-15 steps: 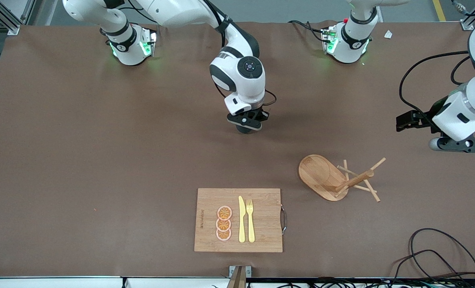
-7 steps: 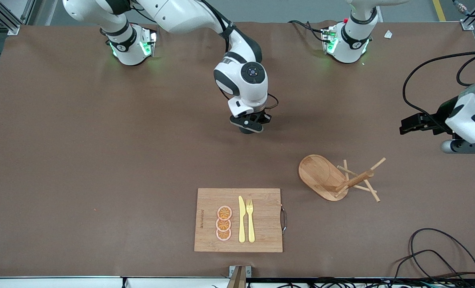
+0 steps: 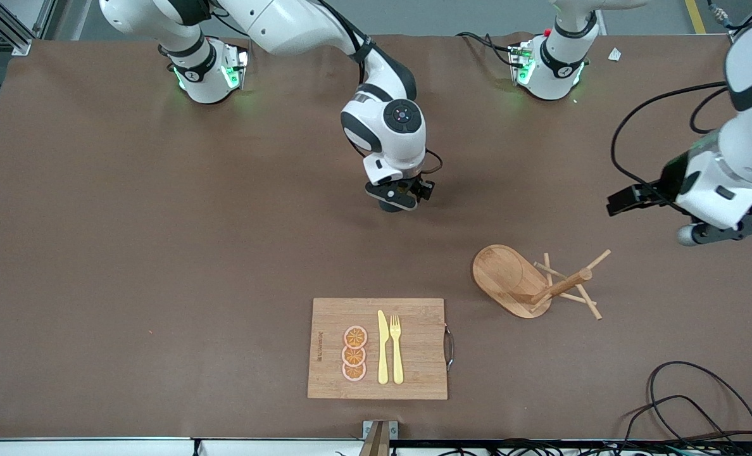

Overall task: Pass cup and hang on rack
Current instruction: 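Lower the mug onto the table while the left gripper approaches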

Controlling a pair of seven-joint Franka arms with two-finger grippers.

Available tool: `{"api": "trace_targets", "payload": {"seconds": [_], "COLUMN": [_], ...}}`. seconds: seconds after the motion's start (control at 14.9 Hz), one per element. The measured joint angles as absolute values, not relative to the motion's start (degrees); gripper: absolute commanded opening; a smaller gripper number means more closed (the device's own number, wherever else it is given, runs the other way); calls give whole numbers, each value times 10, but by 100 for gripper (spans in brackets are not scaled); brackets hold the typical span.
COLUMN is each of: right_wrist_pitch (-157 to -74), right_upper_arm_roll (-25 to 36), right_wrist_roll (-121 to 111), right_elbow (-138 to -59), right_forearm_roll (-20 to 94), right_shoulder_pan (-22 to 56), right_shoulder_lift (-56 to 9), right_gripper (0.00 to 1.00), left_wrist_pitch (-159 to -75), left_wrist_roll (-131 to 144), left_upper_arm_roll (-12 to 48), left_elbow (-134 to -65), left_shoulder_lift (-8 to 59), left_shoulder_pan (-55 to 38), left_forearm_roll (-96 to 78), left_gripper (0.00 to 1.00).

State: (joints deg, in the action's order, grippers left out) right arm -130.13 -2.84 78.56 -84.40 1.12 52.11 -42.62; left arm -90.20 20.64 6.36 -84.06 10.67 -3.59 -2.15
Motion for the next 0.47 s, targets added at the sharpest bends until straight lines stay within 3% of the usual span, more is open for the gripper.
{"api": "trace_targets", "payload": {"seconds": [0.47], "right_wrist_pitch": [-1275], "right_upper_arm_roll": [-27], "right_wrist_roll": [796], "right_elbow": [-821], "right_forearm_roll": [13], "right_shoulder_pan": [524], "right_shoulder_lift": [-422], "right_gripper": [100], "left_wrist_pitch": [-901], "left_wrist_roll": [338], "left_upper_arm_roll": [74], "left_elbow": [-840], "left_shoulder_lift": [106], "left_shoulder_pan": [-142], "left_forearm_roll": [11], "left_gripper": [100]}}
